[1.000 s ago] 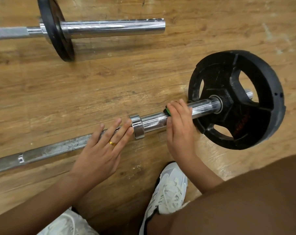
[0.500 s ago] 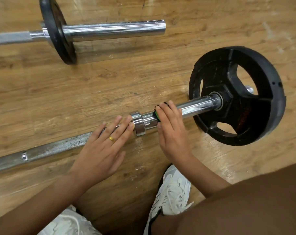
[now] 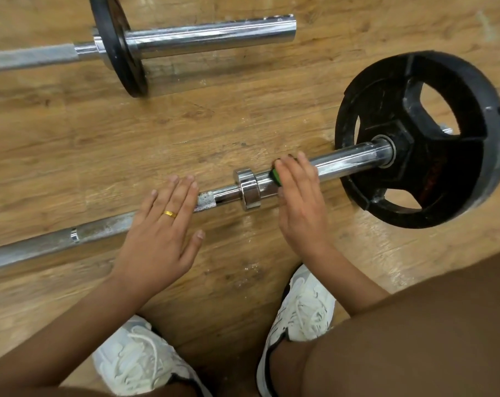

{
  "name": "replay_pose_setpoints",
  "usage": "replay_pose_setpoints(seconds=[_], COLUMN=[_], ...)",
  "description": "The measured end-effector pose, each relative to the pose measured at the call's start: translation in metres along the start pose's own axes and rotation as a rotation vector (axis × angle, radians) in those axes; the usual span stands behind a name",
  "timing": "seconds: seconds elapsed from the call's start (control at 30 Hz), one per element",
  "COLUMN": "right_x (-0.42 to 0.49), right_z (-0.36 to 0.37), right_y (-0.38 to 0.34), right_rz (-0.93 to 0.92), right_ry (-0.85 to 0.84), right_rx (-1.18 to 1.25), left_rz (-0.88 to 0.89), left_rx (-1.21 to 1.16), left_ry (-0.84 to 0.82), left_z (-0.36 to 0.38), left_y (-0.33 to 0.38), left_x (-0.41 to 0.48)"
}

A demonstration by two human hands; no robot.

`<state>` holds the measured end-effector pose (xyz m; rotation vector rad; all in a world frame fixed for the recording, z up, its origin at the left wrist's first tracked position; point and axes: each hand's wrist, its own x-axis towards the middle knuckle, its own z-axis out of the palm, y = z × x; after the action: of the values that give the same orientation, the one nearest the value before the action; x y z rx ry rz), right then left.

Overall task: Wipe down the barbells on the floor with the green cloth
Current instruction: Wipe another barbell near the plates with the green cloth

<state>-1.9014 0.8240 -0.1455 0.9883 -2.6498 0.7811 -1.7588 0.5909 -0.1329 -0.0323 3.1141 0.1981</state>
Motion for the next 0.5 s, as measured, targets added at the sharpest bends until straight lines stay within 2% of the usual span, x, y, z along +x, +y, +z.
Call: replay_pose_setpoints(seconds=[0.1, 0.3, 0.5], right_x=[-0.001, -0.008, -0.005], right_z=[-0.005, 0.005, -0.007], right_y=[0.004, -0.02, -0.003], right_rz=[0.118, -0.04, 0.155], right_ry=[0.063, -0.07, 0.056], right_rx=[0.027, 0.008, 0.015], left_rz=[-0.005, 0.018, 0.031], left_rx=[0.014, 0.045, 0.077], left_ry=[0.015, 0.021, 0.036], left_z=[0.001, 0.003, 0.006], left_y=[0.003, 0.002, 0.003], left_x=[-0.001, -0.006, -0.008])
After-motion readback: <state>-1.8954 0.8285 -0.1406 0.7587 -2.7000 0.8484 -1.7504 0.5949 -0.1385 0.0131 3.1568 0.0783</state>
